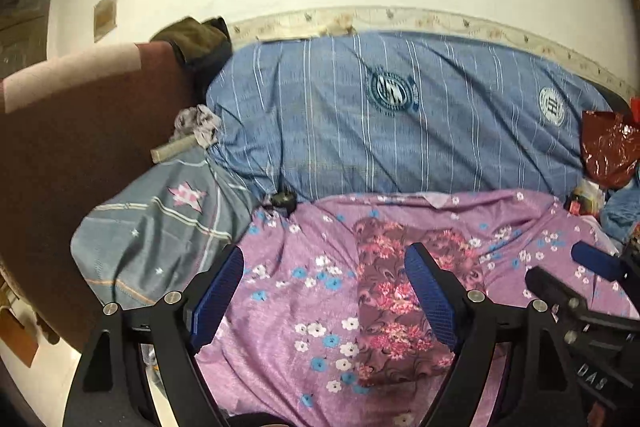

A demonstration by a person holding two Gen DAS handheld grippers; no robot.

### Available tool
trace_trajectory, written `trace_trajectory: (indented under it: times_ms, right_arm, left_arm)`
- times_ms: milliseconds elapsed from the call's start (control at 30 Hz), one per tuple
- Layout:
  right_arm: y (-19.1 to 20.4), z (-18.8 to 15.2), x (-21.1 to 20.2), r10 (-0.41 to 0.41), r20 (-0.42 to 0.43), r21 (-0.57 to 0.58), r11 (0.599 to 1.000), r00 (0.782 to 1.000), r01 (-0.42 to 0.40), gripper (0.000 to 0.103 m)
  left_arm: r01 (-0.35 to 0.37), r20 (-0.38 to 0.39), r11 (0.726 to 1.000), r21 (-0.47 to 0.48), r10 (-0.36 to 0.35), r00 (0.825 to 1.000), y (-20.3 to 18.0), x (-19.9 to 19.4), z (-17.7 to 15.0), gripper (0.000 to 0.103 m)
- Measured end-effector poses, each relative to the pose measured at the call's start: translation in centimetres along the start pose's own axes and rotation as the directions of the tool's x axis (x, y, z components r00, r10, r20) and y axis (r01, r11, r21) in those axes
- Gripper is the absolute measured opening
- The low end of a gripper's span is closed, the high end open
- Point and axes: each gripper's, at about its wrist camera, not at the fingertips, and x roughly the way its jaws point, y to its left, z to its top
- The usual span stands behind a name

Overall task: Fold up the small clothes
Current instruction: 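Open both tools and lift them away from the garment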

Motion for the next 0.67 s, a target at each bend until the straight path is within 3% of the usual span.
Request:
trace_trajectory:
  times_ms: [200, 467, 667]
  right_arm:
    - [1.8, 0.0, -1.8, 0.025, 0.033, -0.042, 0.999, 0.999, -0.024, 0.067]
    - [2.6, 0.0, -1.3, 0.03, 0.026, -0.063, 0.998, 0.999, -0.028, 0.067]
    - [1.3, 0.2, 0.5, 0.019, 0.021, -0.045, 0.999, 1.0, -0.018, 0.067]
  left_arm:
    - [-0.068, 0.068, 0.998, -0.003, 0.068, 0.995, 0.3, -2.6, -0.8, 0.083]
    - [-0.031, 0.062, 1.0, -0.001, 0.031, 0.998, 0.2, -2.4, -0.9, 0.083]
    - [0.057, 0.034, 0.997, -0.043, -0.056, 0.998, 1.6, 0.4, -0.2, 0.085]
